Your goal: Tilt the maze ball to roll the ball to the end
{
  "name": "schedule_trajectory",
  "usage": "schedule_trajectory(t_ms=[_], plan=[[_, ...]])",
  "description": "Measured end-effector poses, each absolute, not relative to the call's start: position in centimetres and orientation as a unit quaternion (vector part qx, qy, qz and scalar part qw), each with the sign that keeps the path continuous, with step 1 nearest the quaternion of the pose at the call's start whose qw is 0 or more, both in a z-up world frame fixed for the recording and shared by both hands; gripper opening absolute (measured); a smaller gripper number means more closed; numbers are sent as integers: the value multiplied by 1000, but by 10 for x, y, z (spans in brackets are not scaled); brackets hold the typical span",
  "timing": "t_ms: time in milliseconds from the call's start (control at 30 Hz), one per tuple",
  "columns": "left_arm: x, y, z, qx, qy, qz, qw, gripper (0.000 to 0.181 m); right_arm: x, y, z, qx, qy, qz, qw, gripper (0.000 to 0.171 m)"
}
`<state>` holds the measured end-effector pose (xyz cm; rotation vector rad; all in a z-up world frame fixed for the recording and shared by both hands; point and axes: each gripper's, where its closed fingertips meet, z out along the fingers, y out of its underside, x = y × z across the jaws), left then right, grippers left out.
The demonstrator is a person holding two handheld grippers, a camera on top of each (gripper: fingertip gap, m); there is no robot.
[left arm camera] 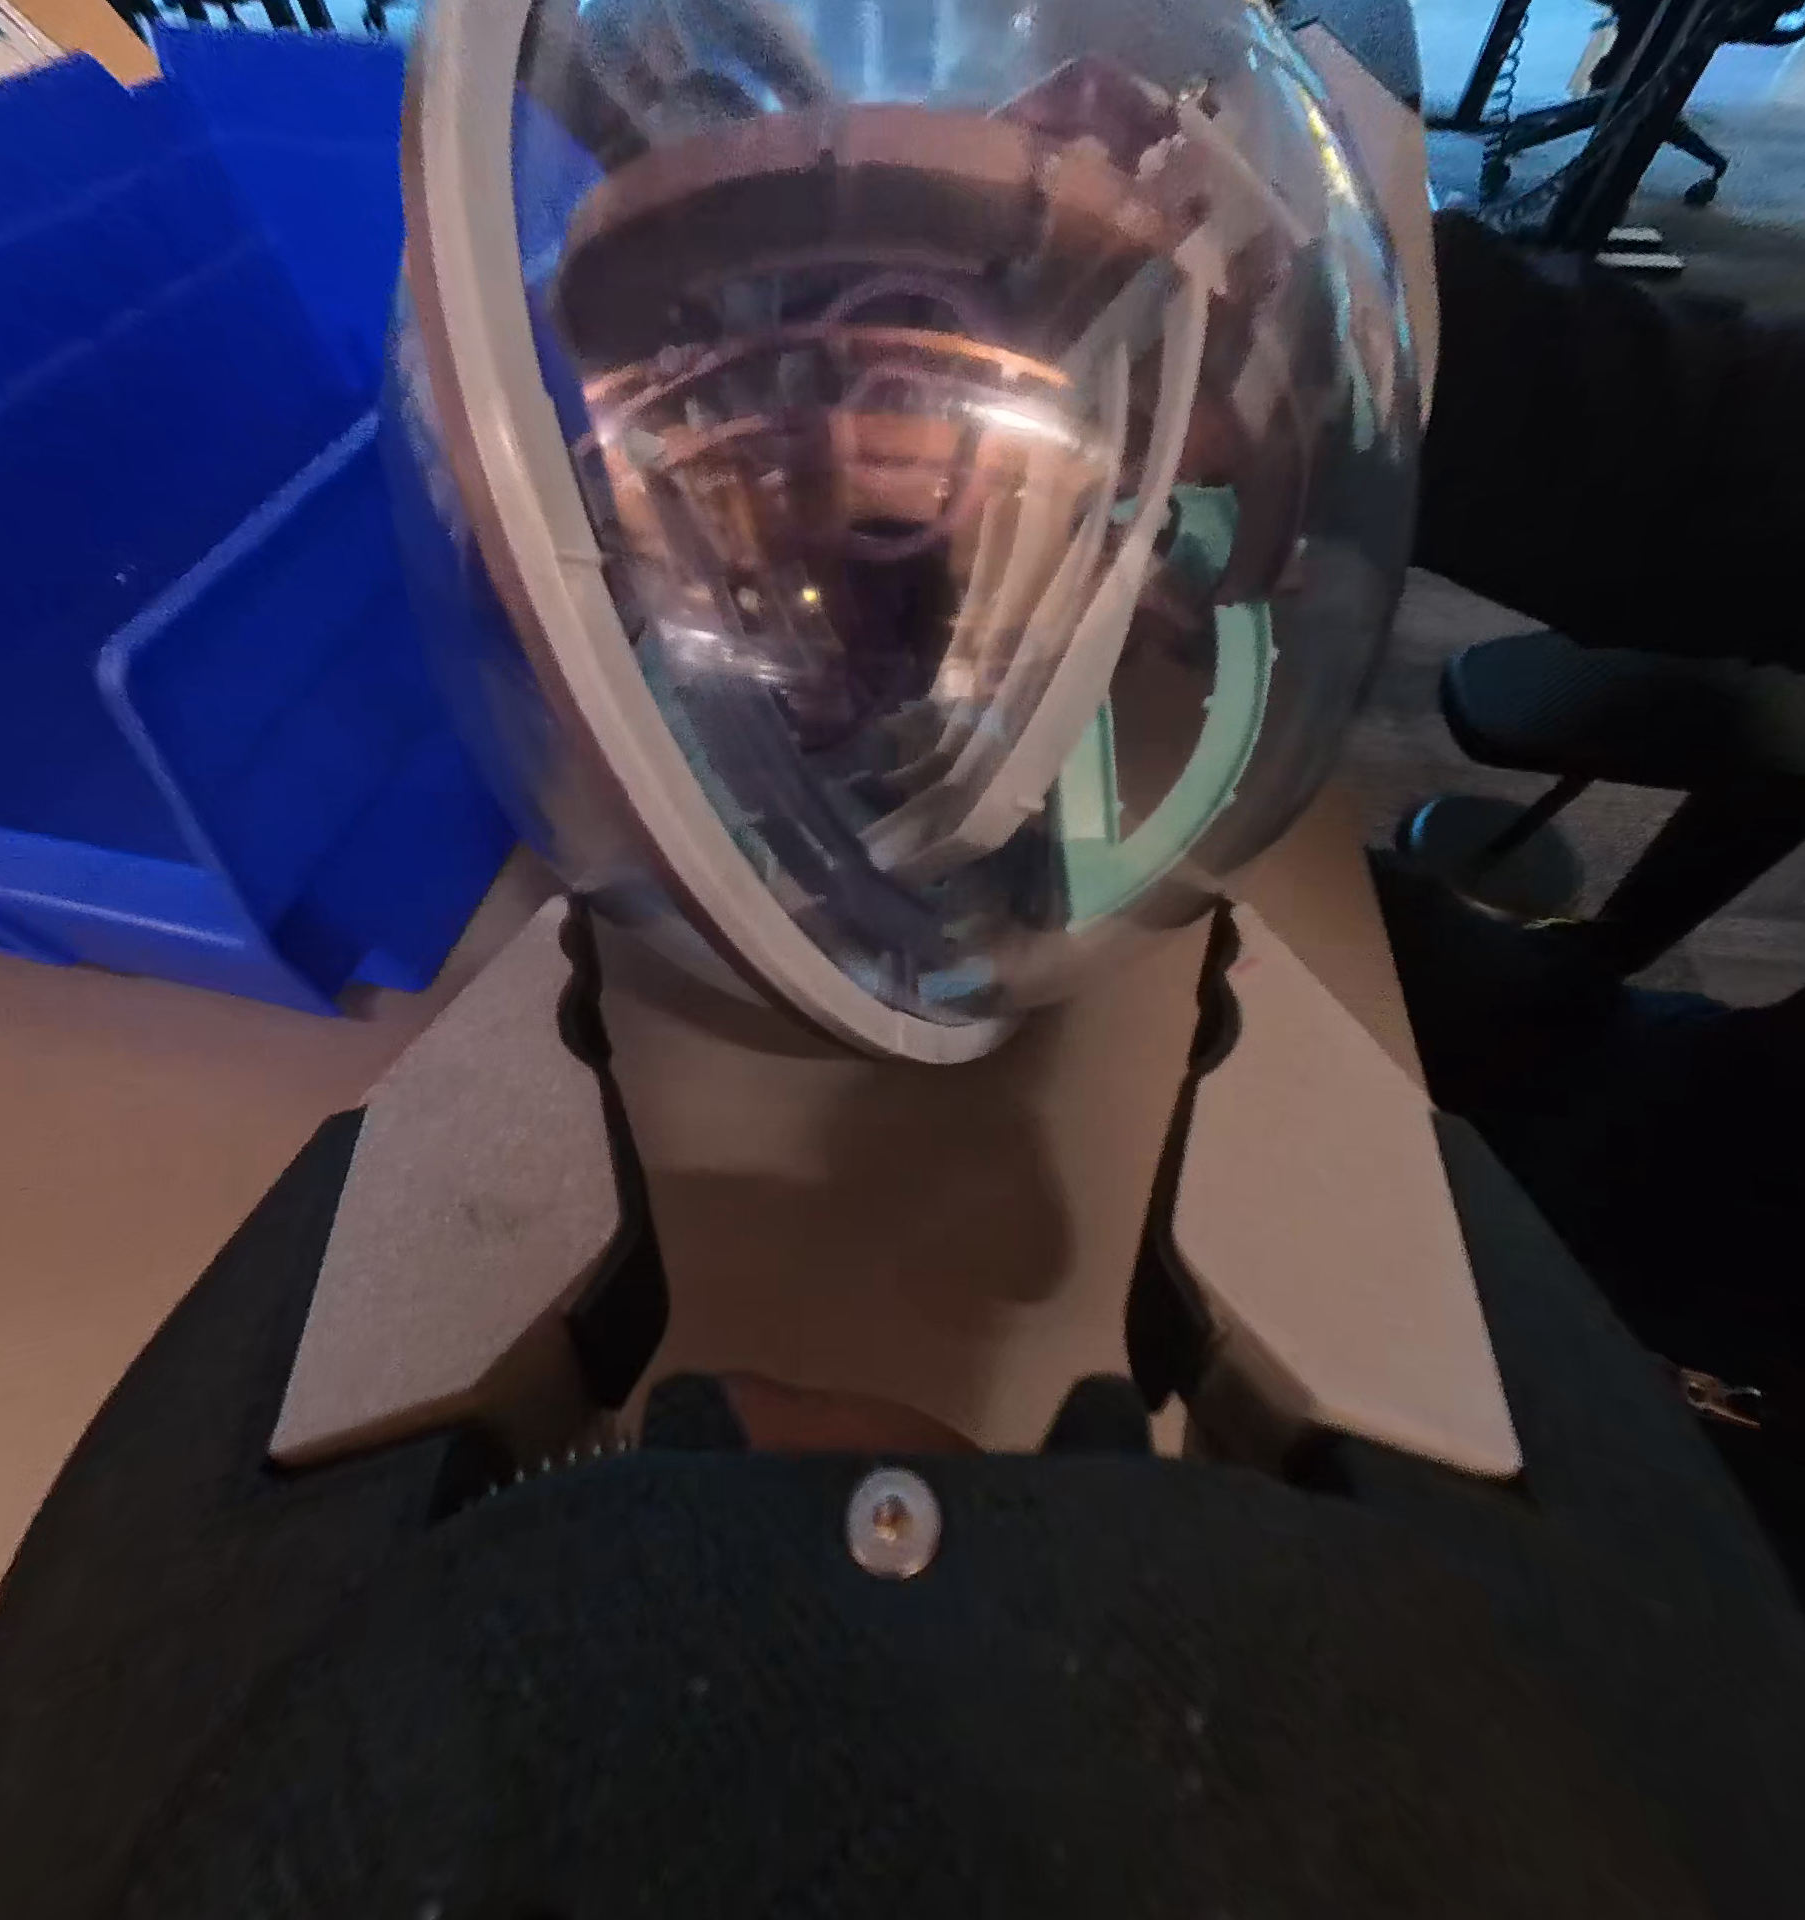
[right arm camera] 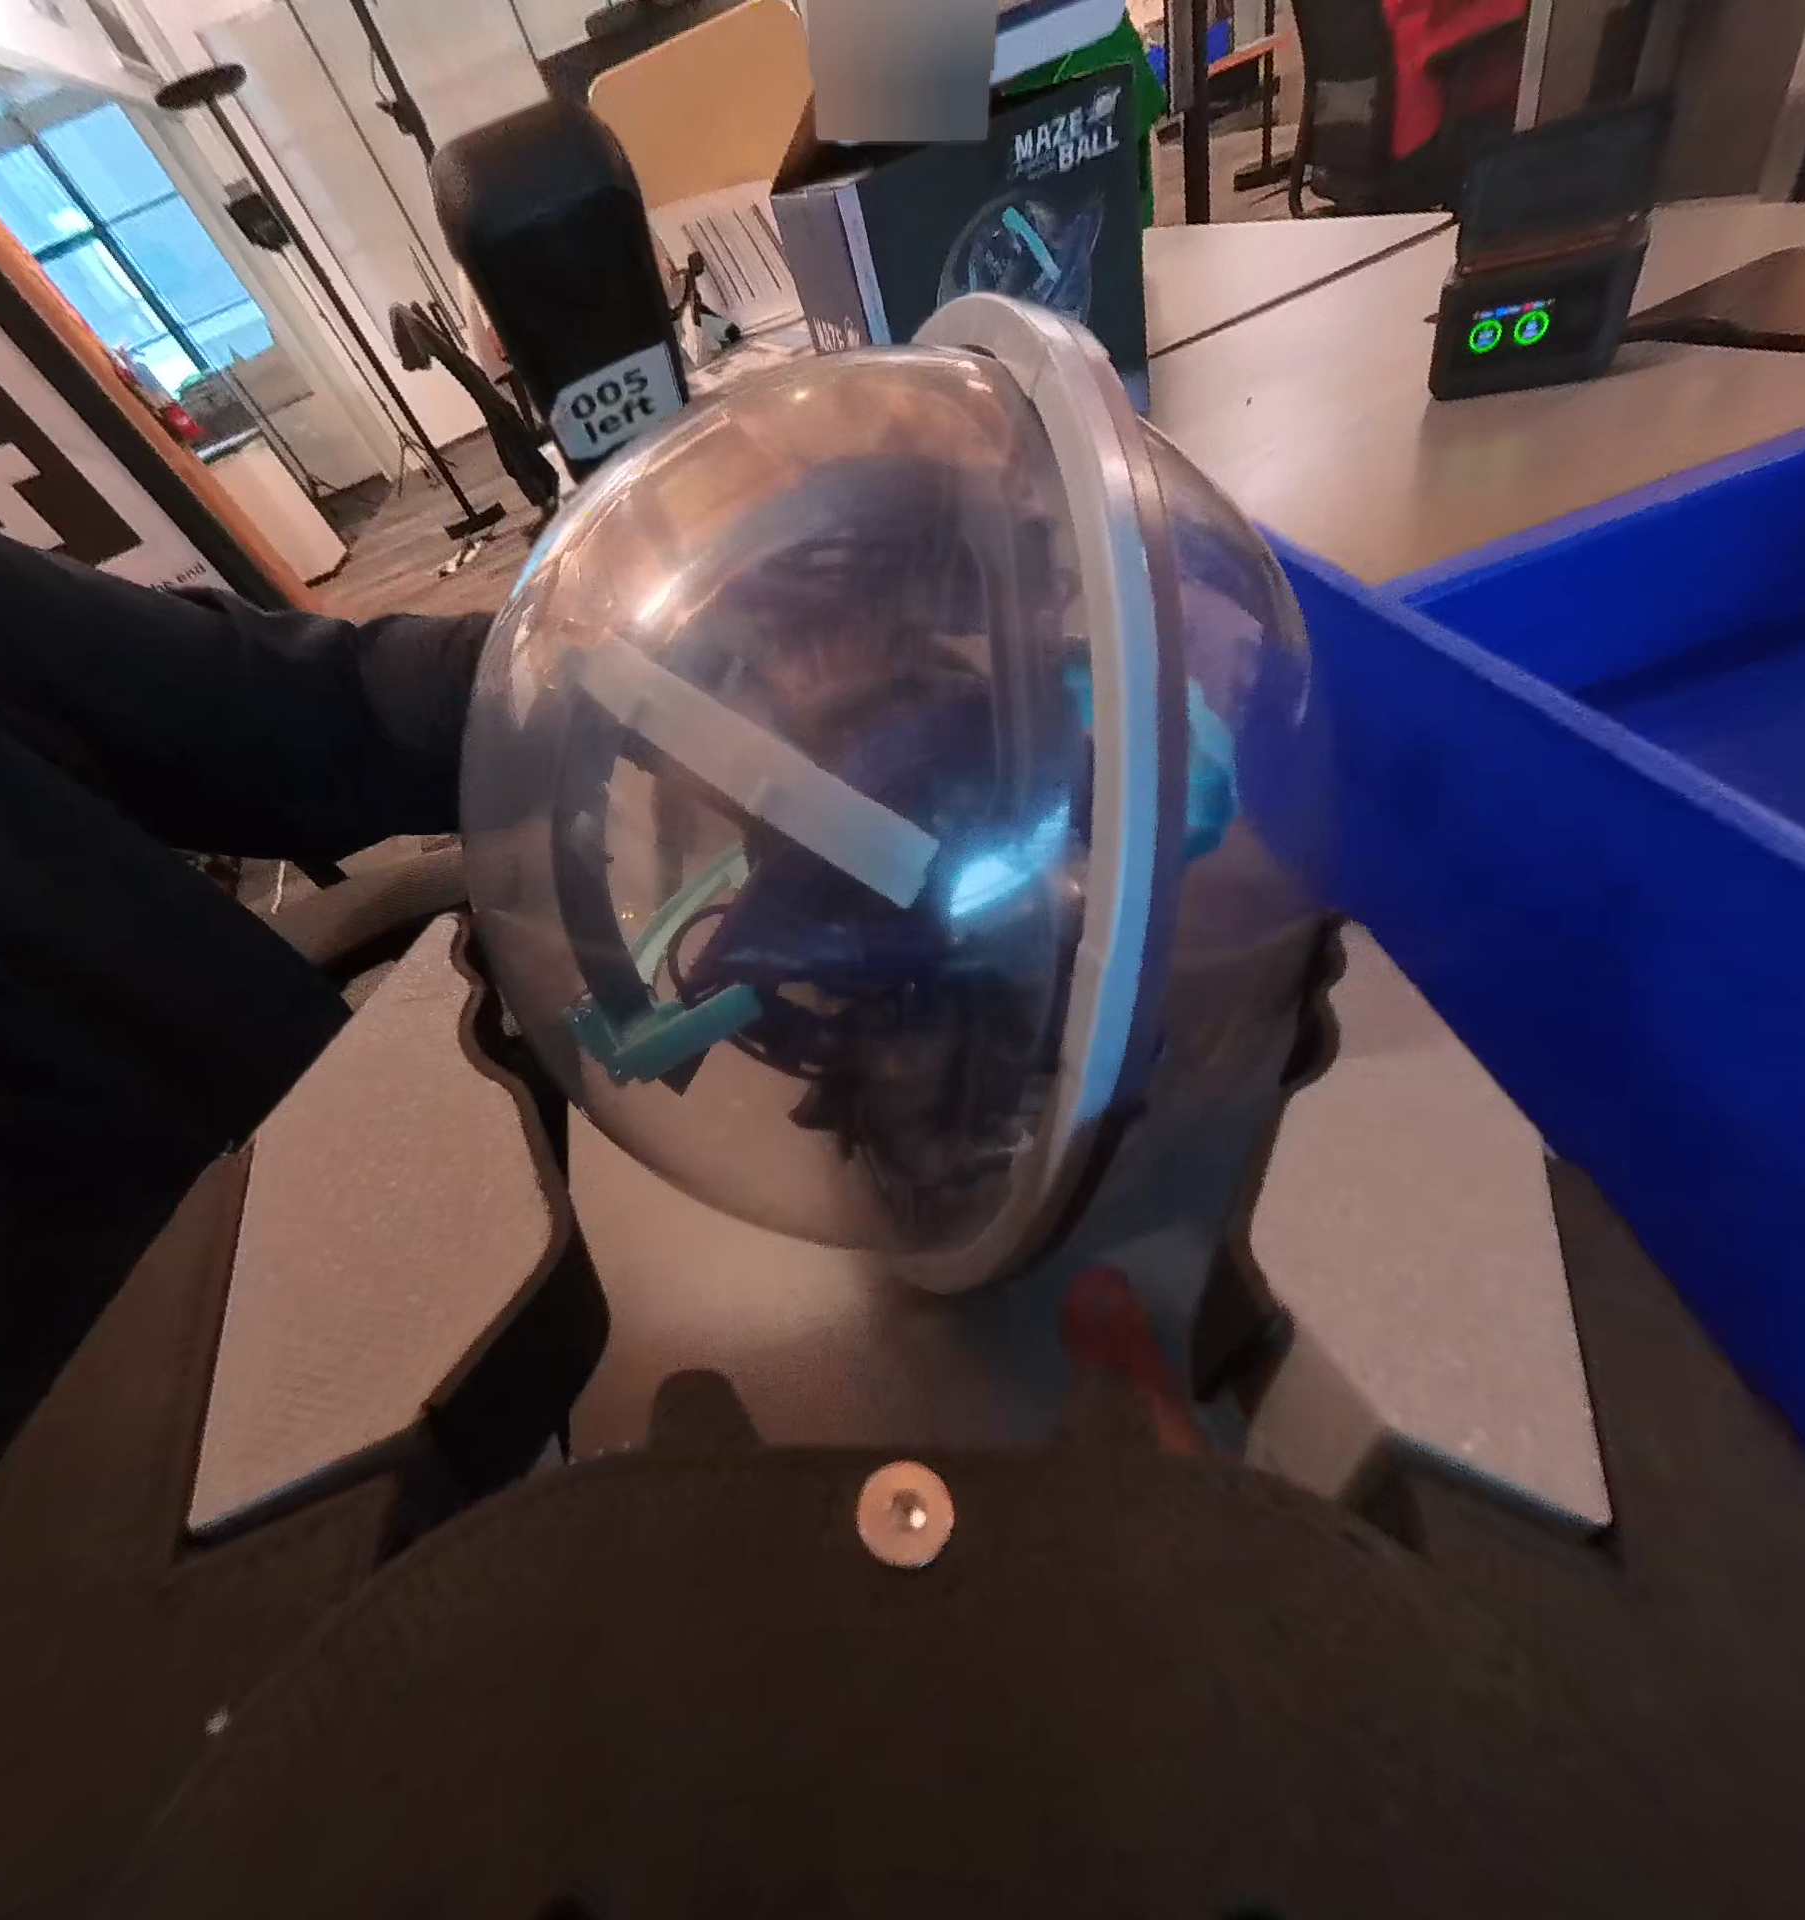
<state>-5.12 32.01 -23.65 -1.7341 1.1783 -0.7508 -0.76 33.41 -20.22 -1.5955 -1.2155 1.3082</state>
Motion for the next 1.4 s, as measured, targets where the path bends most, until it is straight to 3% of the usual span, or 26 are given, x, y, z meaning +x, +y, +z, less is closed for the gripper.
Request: schedule_trajectory(t_ms=[467,1400], plan=[[-53,323,-213,-672,463,-298,494,113,-12,337,-180,-595,-477,514,392,148],[-50,323,-223,-671,486,-261,495,113,-7,335,-202,-600,-487,512,374,150]])
